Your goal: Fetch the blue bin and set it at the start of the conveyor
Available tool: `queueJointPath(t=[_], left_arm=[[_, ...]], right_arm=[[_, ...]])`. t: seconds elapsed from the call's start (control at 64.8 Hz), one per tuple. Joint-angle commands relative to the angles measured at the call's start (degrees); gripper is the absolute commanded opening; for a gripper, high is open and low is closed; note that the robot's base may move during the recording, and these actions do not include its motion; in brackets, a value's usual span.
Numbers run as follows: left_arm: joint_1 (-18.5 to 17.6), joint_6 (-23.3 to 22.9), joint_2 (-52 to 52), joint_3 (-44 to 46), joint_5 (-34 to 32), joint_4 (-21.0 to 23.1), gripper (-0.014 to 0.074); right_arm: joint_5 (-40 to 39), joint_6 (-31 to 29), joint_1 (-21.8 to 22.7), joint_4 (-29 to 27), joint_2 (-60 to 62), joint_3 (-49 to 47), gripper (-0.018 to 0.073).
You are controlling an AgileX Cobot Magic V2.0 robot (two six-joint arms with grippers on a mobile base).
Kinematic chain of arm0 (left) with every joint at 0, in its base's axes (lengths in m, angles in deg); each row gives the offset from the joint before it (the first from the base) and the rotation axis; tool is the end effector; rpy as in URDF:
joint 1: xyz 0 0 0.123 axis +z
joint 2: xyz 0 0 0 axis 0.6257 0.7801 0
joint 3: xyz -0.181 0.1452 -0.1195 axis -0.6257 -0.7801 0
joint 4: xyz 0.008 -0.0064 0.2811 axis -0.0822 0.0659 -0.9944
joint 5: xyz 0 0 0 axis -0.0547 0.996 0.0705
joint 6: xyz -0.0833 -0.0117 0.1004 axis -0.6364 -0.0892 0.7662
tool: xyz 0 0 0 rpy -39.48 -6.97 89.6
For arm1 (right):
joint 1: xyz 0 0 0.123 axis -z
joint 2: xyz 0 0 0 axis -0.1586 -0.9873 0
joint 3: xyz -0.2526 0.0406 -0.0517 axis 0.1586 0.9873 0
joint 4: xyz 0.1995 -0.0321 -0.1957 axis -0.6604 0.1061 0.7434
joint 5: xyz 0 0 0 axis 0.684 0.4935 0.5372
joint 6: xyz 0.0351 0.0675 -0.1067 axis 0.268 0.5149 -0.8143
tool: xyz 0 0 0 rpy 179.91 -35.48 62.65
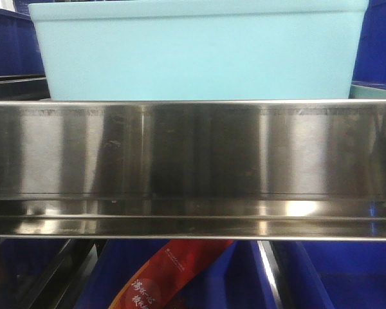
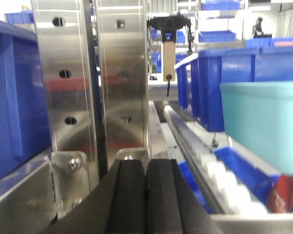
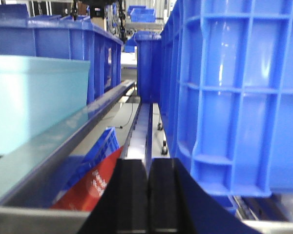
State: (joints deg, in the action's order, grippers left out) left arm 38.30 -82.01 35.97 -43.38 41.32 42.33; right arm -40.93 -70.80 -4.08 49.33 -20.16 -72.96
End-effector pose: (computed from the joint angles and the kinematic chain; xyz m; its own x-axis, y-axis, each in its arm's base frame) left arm 0.1500 -0.0011 0.2217 0.1325 0.0533 -0.9898 0.0000 0.9986 0.0538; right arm 0.1504 -0.0129 0.2107 0.0433 0.0122 -0.9990 0.0843 0.9963 0.0159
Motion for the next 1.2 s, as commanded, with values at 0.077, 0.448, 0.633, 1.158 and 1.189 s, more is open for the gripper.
queueJointPath(t=[0.077, 0.448, 0.633, 1.158, 1.189], left_arm=[[-0.2, 0.2, -0.2, 0.4, -6.4, 2.4, -0.0111], [-0.2, 0.2, 7.8, 23.8, 16.4, 0.8, 0.0253], [-0.2, 0.2, 15.6, 29.1, 17.9, 0.8, 0.0443], [-26.2, 0.9, 36.7, 42.9, 25.1, 1.1, 0.0444], [-26.9, 0.9, 38.8, 44.4, 25.2, 2.0, 0.0444]], right_arm=[[-6.9, -0.3, -0.1, -0.3, 0.2, 0.0, -0.0153], [17.0, -0.3, -0.1, -0.4, -6.3, -27.0, 0.0046], [16.4, -0.3, -0.1, -0.4, -13.0, -28.6, 0.0498], [22.3, -2.4, -12.5, -0.6, -29.7, -41.5, 0.0558], [23.9, -2.4, -13.9, -0.6, -32.2, -43.0, 0.0558]])
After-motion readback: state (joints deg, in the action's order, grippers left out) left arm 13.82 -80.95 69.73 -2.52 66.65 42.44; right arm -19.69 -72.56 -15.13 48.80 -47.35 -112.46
